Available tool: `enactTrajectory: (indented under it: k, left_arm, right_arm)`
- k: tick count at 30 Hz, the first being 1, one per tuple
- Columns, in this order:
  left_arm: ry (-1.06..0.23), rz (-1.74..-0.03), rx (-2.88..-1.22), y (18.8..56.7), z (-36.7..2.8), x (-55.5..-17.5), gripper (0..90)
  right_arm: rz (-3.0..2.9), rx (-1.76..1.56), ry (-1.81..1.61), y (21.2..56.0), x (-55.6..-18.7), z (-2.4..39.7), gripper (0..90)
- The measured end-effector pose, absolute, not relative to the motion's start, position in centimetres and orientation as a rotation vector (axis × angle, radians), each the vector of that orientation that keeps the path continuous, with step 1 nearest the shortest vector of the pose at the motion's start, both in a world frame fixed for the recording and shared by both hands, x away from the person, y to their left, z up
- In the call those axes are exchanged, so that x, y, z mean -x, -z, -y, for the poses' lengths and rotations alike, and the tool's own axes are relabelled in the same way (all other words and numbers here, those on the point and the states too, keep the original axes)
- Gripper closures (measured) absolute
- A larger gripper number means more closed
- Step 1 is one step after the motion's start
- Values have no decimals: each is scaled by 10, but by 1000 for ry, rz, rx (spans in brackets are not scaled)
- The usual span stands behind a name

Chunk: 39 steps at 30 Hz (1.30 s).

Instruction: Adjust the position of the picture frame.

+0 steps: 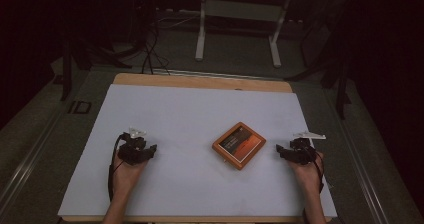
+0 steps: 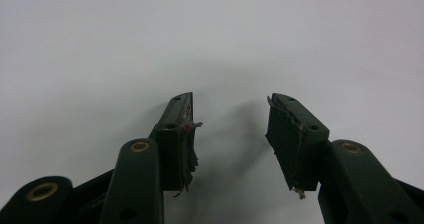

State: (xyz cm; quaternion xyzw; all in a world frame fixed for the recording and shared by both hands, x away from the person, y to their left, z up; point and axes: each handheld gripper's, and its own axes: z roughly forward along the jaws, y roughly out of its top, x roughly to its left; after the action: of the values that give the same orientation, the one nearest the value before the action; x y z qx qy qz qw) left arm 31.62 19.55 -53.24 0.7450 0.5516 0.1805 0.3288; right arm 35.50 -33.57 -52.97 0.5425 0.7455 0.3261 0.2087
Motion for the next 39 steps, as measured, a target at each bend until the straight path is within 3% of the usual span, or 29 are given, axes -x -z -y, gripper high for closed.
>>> enactTrajectory:
  k: [6,13,29,39]
  left_arm:
    - [-450,-1353,-1977,529,-191,-314,542]
    - [-459,-1297,-2010,527,-182,-309,542]
    - [-344,-1209,-1978,512,-170,-304,526]
    - [-301,-1128,-2009,501,-144,-312,510]
  right_arm:
    - [-2091,-1470,-963,523,-350,332,456]
    - [-2132,-1404,-1022,516,-342,322,460]
    - [-2245,-1297,-1113,509,-327,290,473]
    - [-2240,-1222,-1173,496,-322,269,545]
